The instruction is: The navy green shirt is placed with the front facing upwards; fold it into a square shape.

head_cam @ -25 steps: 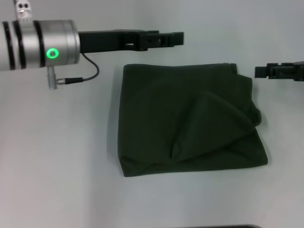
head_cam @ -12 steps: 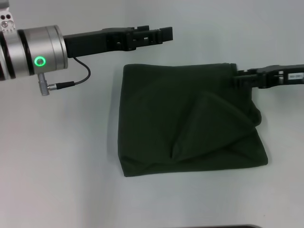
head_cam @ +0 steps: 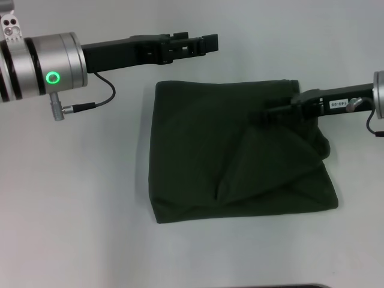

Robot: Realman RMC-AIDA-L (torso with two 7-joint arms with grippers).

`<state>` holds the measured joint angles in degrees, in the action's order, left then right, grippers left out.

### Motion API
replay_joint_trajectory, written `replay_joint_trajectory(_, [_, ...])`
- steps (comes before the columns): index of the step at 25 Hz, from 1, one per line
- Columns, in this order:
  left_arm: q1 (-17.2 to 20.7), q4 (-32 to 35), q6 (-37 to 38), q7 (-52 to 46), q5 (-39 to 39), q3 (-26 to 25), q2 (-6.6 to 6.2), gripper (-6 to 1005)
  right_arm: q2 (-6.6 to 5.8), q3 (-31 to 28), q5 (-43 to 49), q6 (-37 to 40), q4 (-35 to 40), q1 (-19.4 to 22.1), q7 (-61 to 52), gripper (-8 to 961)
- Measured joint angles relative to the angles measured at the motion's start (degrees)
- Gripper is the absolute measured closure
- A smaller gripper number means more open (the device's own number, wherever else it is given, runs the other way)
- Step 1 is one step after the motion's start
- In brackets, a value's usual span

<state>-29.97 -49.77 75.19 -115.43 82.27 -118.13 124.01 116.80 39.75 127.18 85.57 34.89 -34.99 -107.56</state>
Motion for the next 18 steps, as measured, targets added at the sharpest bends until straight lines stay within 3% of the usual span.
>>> replay_joint_trajectory(9, [0.08, 0.46, -0.01, 0.10, 0.00, -0.73, 0.00, 82, 0.15, 0.84, -0.01, 0.50, -0.01, 0.40, -0.09, 128])
replay_joint_trajectory(15, [0.17, 0.47, -0.06, 0.40, 0.00, -1.11, 0.00, 85, -0.08, 0.95, -0.01, 1.24, -0.07, 1.04, -0.14, 366])
replay_joint_trajectory(18, [0.17, 0.49, -0.08, 0.68, 0.00, -1.43, 0.00, 87, -0.12, 1.02, -0.01, 2.59, -0.09, 1.19, -0.06, 577])
